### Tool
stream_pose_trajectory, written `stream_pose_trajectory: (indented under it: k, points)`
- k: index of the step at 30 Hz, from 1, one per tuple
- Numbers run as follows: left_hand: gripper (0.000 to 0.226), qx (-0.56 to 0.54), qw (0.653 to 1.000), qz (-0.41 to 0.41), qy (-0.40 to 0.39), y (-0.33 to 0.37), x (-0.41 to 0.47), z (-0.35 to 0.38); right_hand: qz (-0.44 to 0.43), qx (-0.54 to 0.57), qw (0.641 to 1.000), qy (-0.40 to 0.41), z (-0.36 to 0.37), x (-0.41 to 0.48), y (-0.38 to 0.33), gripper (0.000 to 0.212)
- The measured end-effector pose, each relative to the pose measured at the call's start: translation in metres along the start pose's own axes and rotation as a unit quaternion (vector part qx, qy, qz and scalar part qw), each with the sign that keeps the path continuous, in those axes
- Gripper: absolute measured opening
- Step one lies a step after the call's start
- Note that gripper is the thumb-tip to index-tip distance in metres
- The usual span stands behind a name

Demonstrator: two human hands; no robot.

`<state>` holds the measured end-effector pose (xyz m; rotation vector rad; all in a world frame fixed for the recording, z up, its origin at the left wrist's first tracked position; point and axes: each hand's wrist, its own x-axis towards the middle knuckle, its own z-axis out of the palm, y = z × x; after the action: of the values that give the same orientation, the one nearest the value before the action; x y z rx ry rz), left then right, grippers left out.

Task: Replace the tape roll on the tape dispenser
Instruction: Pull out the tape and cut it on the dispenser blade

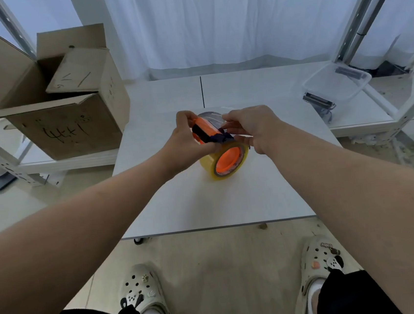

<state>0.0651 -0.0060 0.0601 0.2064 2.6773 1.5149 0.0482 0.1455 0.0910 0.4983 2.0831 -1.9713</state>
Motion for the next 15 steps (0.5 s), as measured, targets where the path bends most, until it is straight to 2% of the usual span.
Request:
stream_pose_trajectory:
  k: [10, 15]
  points:
    - [0.068, 0.11, 0.993, 0.021, 0.038, 0.009, 0.002, -0.011, 0.008, 0.023, 1.0, 0.017, 0.015, 0.002, 0.007, 0.006]
    - [0.049, 0.172, 0.98, 0.09, 0.031, 0.014, -0.001, -0.016, 0.037, 0.035, 0.998, 0.022, 0.014, 0.003, 0.008, 0.008]
